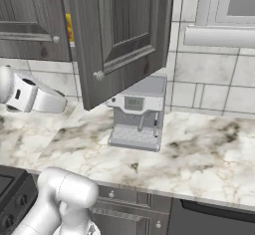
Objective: Move the mustard and condiment bottle from the cabinet to the dining counter.
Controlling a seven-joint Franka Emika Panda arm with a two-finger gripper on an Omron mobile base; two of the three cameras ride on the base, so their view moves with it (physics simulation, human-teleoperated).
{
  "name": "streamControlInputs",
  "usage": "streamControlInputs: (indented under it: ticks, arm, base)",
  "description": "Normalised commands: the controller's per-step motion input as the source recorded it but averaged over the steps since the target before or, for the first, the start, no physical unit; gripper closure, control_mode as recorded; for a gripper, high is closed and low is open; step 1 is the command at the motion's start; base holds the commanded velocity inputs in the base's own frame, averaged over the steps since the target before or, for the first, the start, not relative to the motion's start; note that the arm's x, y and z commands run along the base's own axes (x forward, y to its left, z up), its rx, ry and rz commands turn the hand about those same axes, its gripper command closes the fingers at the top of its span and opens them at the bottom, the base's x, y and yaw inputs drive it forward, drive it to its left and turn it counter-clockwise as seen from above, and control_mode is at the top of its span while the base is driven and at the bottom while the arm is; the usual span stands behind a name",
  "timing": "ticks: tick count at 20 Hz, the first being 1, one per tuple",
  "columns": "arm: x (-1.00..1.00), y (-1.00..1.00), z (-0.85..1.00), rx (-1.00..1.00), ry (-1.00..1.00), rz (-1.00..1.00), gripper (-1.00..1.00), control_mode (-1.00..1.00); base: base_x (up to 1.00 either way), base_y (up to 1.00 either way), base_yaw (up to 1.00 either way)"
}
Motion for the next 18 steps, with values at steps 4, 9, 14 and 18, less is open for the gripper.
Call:
streamControlInputs:
  ticks: [4, 9, 14, 18]
  arm:
    - [1.0, 0.33, -0.01, -0.34, 0.02, -0.18, 1.0, -1.0]
    - [1.0, 0.01, 0.0, -0.29, 0.16, -0.13, 1.0, -1.0]
    - [0.91, -0.51, 0.0, -0.23, 0.27, -0.21, 1.0, -1.0]
    - [0.37, -0.97, 0.0, -0.2, 0.31, -0.25, 1.0, -1.0]
  base:
    - [0.0, 0.0, 0.0]
    - [0.0, 0.0, 0.0]
    - [0.0, 0.0, 0.0]
    - [0.0, 0.0, 0.0]
